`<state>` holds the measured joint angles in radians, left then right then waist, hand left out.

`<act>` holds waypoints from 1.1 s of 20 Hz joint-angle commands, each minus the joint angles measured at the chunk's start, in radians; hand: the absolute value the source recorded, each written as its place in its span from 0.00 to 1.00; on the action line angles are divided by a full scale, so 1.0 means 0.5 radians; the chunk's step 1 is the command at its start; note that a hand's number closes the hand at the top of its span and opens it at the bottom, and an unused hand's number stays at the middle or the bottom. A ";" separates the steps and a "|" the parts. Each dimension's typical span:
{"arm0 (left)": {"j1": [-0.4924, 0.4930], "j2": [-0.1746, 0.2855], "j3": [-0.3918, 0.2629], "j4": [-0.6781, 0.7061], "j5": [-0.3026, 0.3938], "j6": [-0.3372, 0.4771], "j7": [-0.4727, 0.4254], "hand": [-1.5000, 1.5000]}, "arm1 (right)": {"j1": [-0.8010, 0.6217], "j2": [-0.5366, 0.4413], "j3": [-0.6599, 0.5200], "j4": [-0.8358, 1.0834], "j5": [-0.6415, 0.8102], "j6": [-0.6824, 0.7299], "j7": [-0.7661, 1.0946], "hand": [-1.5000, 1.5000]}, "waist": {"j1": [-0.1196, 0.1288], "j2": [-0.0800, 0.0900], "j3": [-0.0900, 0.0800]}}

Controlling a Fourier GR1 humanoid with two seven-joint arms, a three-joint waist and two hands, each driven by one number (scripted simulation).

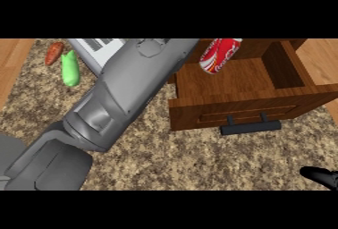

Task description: Pick up the can, place it into the drawer and close the drawer

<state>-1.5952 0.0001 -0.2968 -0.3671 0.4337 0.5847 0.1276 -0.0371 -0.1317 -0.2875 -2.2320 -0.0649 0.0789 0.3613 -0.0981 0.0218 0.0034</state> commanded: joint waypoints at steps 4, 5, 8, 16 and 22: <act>-0.003 0.000 -0.077 0.071 0.091 0.129 -0.103 0.00 | -0.067 -0.111 -0.028 -0.005 0.040 0.047 -0.029 0.00 | -0.029 0.006 0.000; -0.089 0.000 -0.022 0.126 0.080 0.104 -0.088 0.00 | -0.024 -0.113 -0.003 -0.027 0.101 0.061 -0.063 0.00 | -0.002 0.005 -0.001; -0.034 0.000 0.009 0.132 0.148 0.104 -0.179 0.00 | -0.018 -0.110 0.078 -0.061 0.147 0.091 -0.085 0.00 | -0.002 0.010 -0.002; -0.009 0.000 0.004 0.067 0.311 0.137 -0.239 0.00 | -0.276 -0.321 0.270 0.256 0.654 0.129 -0.322 0.00 | 0.022 0.022 -0.001; -0.162 0.000 0.039 0.153 0.339 0.130 -0.196 0.00 | -0.431 -0.342 0.532 0.454 1.172 -0.011 -0.378 0.00 | 0.096 0.016 -0.003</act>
<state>-1.6305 0.0000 -0.2849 -0.3119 0.5957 0.6521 0.0125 -0.2065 -0.2960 -0.0905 -2.0720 0.3720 0.1144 0.1989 -0.0751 0.0321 0.0023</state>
